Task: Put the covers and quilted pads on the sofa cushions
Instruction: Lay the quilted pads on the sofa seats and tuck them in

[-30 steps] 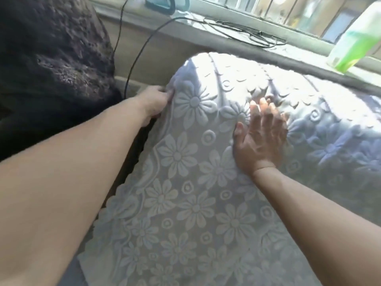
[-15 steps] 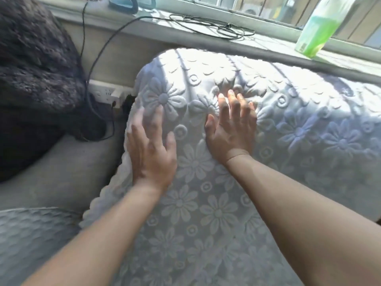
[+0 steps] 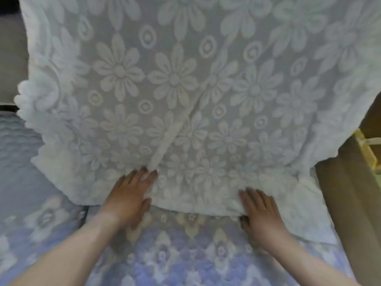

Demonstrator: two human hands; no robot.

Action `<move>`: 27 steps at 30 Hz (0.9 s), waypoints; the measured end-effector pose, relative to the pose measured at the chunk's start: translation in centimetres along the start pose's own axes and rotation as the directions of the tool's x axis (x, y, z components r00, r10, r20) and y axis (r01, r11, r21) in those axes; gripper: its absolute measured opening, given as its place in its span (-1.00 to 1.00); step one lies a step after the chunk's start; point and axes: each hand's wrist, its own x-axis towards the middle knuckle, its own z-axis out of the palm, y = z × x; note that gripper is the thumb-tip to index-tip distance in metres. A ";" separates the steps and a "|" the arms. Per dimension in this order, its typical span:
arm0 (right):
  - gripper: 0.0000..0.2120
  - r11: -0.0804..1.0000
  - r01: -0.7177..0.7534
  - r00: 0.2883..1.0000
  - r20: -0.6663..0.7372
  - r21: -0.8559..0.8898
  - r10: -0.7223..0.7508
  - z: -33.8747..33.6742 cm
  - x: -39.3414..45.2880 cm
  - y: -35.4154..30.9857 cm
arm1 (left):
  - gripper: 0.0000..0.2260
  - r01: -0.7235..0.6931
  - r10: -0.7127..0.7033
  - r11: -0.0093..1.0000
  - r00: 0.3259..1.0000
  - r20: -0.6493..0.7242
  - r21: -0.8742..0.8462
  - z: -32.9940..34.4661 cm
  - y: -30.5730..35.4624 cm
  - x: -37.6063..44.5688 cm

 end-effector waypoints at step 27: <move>-0.44 0.886 -0.464 0.882 0.107 0.018 0.460 -0.2 5.8 6.1 | -0.46 0.471 -0.473 0.878 0.881 -0.002 -0.084 3.3 7.9 4.6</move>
